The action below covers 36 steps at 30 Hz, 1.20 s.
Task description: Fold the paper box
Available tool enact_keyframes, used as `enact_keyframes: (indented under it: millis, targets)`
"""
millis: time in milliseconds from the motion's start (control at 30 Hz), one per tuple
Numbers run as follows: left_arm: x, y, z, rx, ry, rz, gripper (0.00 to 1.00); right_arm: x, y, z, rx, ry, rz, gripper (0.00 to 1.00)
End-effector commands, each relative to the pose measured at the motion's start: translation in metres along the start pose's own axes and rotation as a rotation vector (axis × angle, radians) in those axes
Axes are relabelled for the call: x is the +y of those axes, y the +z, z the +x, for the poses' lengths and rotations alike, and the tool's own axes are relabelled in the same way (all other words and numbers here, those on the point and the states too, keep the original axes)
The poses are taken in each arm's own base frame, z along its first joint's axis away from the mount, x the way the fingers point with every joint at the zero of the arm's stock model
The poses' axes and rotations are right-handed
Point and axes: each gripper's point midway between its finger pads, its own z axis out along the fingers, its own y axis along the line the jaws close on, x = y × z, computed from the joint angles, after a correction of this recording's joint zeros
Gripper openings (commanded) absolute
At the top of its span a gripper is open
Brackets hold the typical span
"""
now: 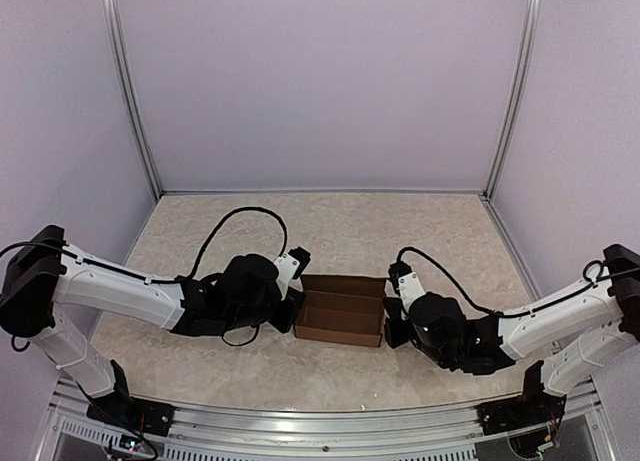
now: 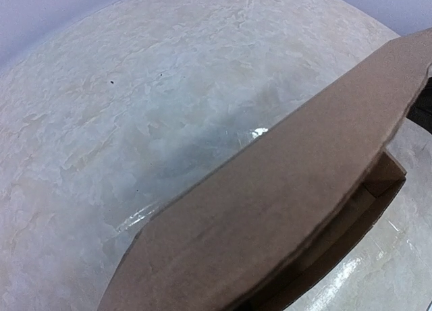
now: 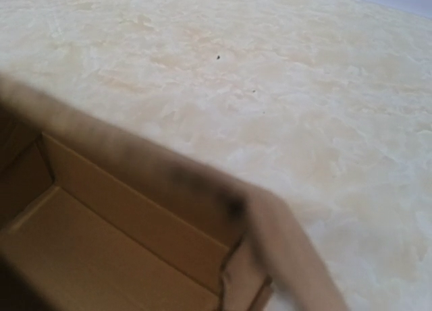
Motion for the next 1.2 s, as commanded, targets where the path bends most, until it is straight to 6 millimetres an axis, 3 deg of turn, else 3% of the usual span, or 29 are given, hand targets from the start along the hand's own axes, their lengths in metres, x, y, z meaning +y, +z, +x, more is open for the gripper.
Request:
enact_keyframes:
  millis: [0, 233, 467, 833, 933, 1033, 1167]
  targets:
    - [-0.006, 0.003, 0.040, 0.110, 0.024, 0.008, 0.00, 0.008, -0.001, 0.013, 0.029, 0.006, -0.018, 0.00]
    - [-0.003, -0.001, 0.041, 0.110, 0.031, -0.011, 0.00, 0.016, -0.002, 0.010, 0.022, 0.036, -0.040, 0.00]
    - [-0.002, -0.003, 0.043, 0.112, 0.028, -0.020, 0.00, 0.013, -0.003, 0.032, 0.060, 0.039, -0.023, 0.00]
    - [0.003, -0.004, 0.050, 0.127, 0.017, -0.051, 0.00, 0.011, -0.006, 0.027, 0.084, 0.039, 0.023, 0.00]
    - [0.004, -0.004, 0.049, 0.127, 0.012, -0.063, 0.00, 0.011, -0.010, 0.023, 0.086, 0.044, 0.006, 0.09]
    - [0.004, -0.002, 0.047, 0.125, 0.006, -0.069, 0.00, 0.013, -0.015, 0.019, 0.101, 0.032, -0.019, 0.29]
    - [0.006, 0.001, 0.044, 0.120, 0.002, -0.086, 0.00, 0.015, -0.027, 0.013, 0.119, 0.028, -0.070, 0.39]
